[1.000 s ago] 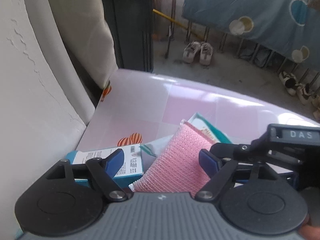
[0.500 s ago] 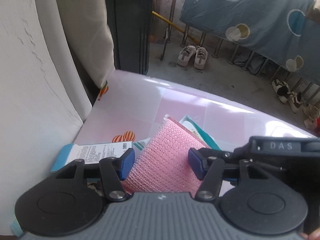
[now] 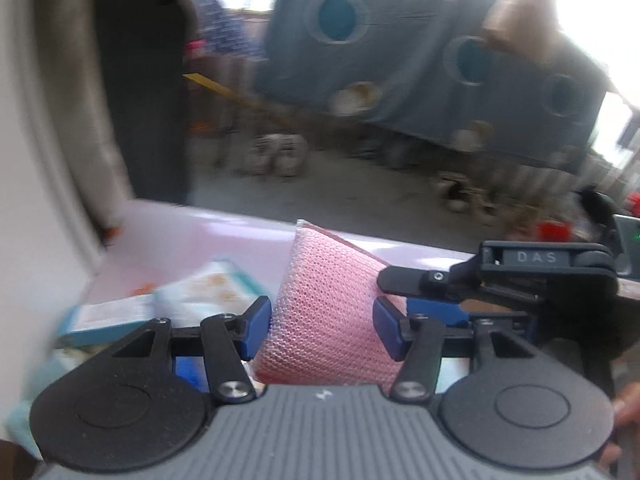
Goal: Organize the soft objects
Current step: 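Carry the pink sponge into the cardboard box and open the right tool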
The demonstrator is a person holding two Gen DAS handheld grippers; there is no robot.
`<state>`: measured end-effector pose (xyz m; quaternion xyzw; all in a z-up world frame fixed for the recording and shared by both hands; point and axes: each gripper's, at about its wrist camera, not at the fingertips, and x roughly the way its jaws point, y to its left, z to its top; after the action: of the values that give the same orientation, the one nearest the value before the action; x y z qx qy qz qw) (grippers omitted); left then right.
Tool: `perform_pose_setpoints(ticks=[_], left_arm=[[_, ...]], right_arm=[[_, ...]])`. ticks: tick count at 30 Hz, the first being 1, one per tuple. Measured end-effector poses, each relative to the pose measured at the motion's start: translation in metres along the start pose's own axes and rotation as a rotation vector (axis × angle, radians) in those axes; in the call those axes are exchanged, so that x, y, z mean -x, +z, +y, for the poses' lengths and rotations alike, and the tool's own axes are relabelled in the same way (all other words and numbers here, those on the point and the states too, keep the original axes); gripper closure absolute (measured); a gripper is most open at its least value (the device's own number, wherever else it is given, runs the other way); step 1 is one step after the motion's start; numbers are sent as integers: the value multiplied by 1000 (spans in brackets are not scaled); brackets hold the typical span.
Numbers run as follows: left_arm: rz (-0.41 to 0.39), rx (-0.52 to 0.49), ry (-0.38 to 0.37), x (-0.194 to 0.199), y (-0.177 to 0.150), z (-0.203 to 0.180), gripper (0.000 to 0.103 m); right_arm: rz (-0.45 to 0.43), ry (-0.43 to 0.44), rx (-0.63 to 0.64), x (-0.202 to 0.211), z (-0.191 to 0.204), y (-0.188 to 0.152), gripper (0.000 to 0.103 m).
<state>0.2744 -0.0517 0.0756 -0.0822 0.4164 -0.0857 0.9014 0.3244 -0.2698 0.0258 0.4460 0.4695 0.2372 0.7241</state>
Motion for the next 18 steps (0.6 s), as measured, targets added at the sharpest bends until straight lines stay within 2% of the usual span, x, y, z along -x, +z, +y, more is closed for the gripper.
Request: perform_pose_setpoints(ticks=[4, 9, 14, 18], left_arm=[[12, -80, -118, -3, -8, -73, 46], [52, -196, -206, -32, -24, -160, 46], [126, -268, -220, -76, -43, -210, 46], [163, -323, -199, -107, -58, -228, 43]], right_arm=[[-107, -18, -30, 88, -27, 5, 74], [-220, -71, -82, 174, -78, 17, 73], [-258, -140, -158, 204, -136, 39, 72], [-258, -188, -185, 195, -176, 54, 72]])
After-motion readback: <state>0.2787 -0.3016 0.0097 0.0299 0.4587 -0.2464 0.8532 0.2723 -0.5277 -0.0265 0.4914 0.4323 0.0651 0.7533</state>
